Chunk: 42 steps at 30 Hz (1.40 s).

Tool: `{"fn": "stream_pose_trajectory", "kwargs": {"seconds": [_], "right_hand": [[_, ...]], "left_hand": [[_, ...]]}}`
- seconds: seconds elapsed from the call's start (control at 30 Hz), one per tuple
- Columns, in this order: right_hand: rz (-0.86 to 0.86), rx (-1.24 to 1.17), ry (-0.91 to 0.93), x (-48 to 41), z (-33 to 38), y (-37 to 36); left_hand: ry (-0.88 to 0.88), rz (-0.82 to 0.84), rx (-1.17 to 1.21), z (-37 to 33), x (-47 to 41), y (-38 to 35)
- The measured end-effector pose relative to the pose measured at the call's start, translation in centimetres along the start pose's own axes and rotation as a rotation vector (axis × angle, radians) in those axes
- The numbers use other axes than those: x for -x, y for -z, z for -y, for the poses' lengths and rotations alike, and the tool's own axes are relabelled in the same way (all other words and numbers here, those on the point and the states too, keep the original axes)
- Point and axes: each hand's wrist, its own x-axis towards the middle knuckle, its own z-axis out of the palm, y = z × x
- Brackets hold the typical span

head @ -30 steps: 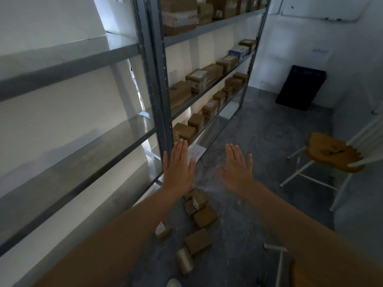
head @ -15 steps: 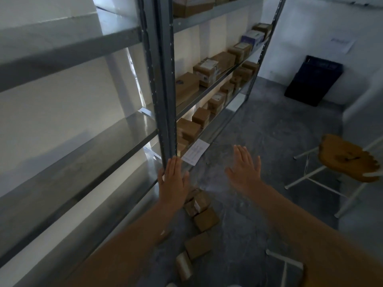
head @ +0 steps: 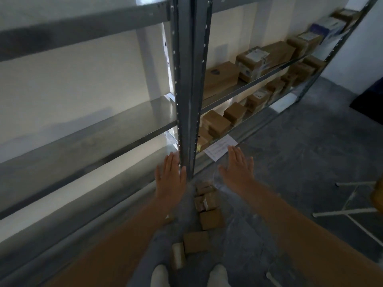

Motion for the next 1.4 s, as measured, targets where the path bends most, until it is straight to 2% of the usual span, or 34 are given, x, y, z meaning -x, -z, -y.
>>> {"fn": "stream_pose_trajectory", "kwargs": {"seconds": [0.3,0.37,0.47,0.53,0.57,0.7,0.93,1.17,1.27,1.4], "right_hand": [[0.214,-0.073,0.009,-2.4,-6.8,-5.3],[0.272,-0.060,0.000,-2.3,-8.5,-7.2],[0.354,-0.019,-0.018,-2.3,-10.7,-10.6],[0.399,-0.013,-0.041,-2.4,-11.8,-13.3],[0.420,-0.010,-0.055,-2.5,-12.3,-14.7],[0.534,-0.014,-0.123,-2.4,-14.2,-21.2],[0.693,-0.130,-0.329,-2.1,-17.8,-33.6],[0.743,-0.107,-0.405,-1.3,-22.2,-46.1],[0.790,-0.068,-0.434,-1.6,-24.1,-51.8],[0.788,-0.180,-0.498,-3.1,-26.1,-59.5]], "left_hand": [[0.257,-0.001,0.043,-1.1,3.6,-7.9],[0.349,0.075,0.060,-0.9,5.5,-10.0],[0.397,0.197,0.079,0.2,8.9,-13.0],[0.428,0.305,0.007,1.0,10.9,-15.1],[0.452,0.345,-0.016,1.6,11.6,-16.2],[0.619,0.350,0.152,4.4,12.2,-20.4],[0.854,0.520,0.320,11.4,10.6,-31.4],[1.025,0.578,0.472,16.4,10.7,-44.8],[1.050,0.577,0.511,18.9,11.5,-50.5],[1.022,0.597,0.475,22.2,11.8,-57.9]]}}
